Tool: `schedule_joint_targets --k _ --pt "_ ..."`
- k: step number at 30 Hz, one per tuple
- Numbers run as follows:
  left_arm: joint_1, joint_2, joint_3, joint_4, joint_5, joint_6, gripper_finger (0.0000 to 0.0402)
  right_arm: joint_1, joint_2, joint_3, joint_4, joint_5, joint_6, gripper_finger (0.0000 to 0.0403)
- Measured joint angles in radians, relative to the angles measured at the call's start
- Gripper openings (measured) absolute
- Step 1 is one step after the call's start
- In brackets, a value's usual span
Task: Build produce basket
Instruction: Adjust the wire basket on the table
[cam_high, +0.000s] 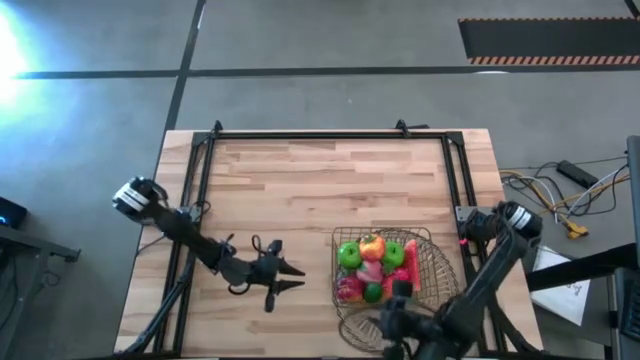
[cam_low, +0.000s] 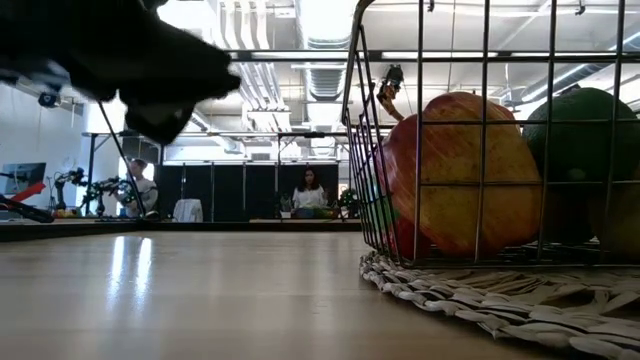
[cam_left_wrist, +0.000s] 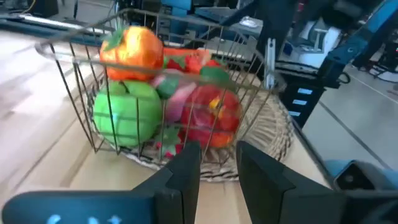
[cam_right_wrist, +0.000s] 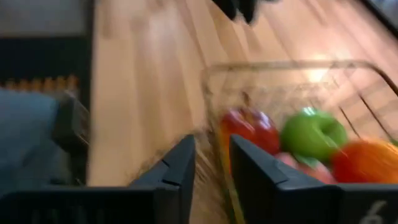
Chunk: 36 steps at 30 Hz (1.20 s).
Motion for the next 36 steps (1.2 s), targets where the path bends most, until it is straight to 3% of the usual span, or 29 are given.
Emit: schedule_joint_targets --k 6,10,17,26,36 --pt "0.000 0.134 0.034 0.064 0.003 0.000 0.0088 -0.057 -0.024 0.018 -0.173 -0.234 0.008 0.0158" --pt "0.000 0.188 0.070 0.063 0.003 -0.001 0.0088 -0.067 -0.025 0.008 -0.191 -0.378 0.002 0.0169" --pt "0.000 0.224 0.122 0.062 0.003 0.000 0.0088 -0.067 -0.024 -0.008 -0.318 -0.335 0.103 0.0127" --pt "0.003 0.224 0.208 0.014 0.014 0.060 0.0088 -0.059 -0.024 -0.011 -0.324 -0.320 0.086 0.0020" --pt "0.005 0.224 0.246 -0.085 0.014 0.060 0.0088 0.006 -0.024 0.035 -0.426 -0.325 0.226 0.0013"
